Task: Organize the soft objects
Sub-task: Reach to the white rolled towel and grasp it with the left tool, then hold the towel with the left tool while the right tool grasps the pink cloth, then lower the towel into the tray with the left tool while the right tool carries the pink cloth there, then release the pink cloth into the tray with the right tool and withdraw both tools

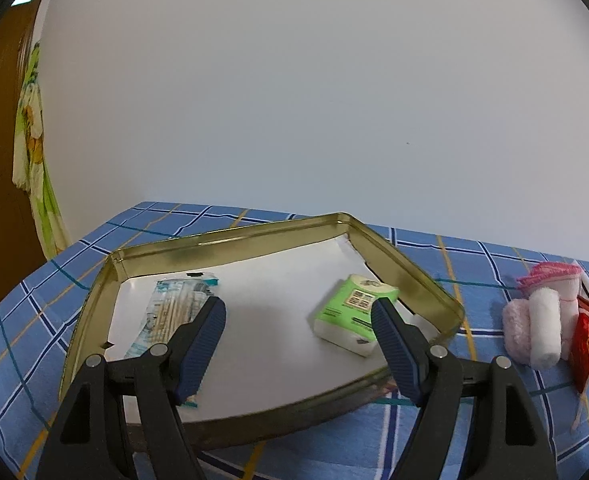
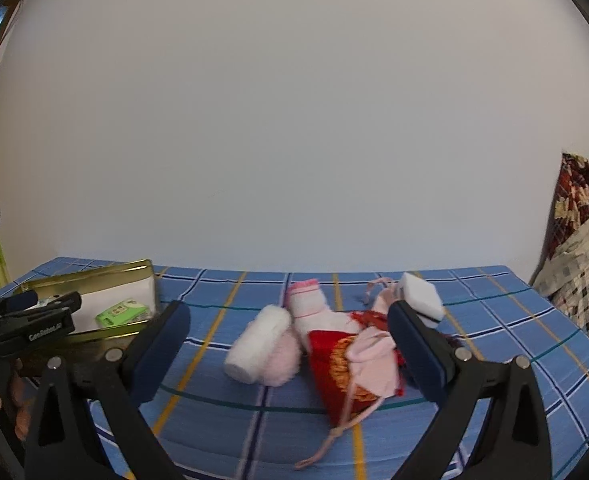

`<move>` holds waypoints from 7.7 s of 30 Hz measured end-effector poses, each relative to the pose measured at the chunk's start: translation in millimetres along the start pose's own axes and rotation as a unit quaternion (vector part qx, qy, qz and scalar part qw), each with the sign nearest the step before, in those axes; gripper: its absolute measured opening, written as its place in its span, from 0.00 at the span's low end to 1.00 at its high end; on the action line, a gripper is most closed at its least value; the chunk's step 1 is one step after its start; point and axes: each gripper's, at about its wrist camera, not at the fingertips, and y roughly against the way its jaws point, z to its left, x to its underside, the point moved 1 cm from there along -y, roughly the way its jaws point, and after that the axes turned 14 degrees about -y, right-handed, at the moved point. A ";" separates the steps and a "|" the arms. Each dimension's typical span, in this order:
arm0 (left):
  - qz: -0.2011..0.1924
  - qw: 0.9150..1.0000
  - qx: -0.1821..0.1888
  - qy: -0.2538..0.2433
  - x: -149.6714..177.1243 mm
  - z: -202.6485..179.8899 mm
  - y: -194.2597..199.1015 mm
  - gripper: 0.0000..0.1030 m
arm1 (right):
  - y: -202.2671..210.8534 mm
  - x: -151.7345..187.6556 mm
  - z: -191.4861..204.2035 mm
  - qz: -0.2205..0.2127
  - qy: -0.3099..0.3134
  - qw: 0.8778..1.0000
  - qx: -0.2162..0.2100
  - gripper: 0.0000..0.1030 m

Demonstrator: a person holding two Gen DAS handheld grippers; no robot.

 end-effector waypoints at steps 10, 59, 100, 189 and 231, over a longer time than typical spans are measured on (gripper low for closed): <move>-0.007 0.998 0.051 -0.034 -3.0 -35.4 7.5 0.75 | 1.8 -7.5 -44.1 0.006 -0.008 0.999 0.040 0.98; 0.078 0.955 0.279 -0.059 -26.1 -158.3 -24.3 0.32 | -22.0 -16.2 -128.2 0.127 -0.136 0.982 -0.006 0.61; 0.006 0.964 0.264 -0.018 -39.1 -97.1 5.2 0.32 | -15.2 -30.2 -110.8 0.110 -0.191 0.962 -0.159 0.06; 0.069 0.994 0.039 0.078 -14.2 63.3 -44.1 0.69 | -98.3 -7.3 104.6 0.145 -0.081 0.970 -0.176 0.74; -0.022 0.999 0.035 -0.018 -9.9 -7.5 -3.4 0.70 | -18.0 -4.8 16.1 0.002 -0.015 0.999 -0.043 0.89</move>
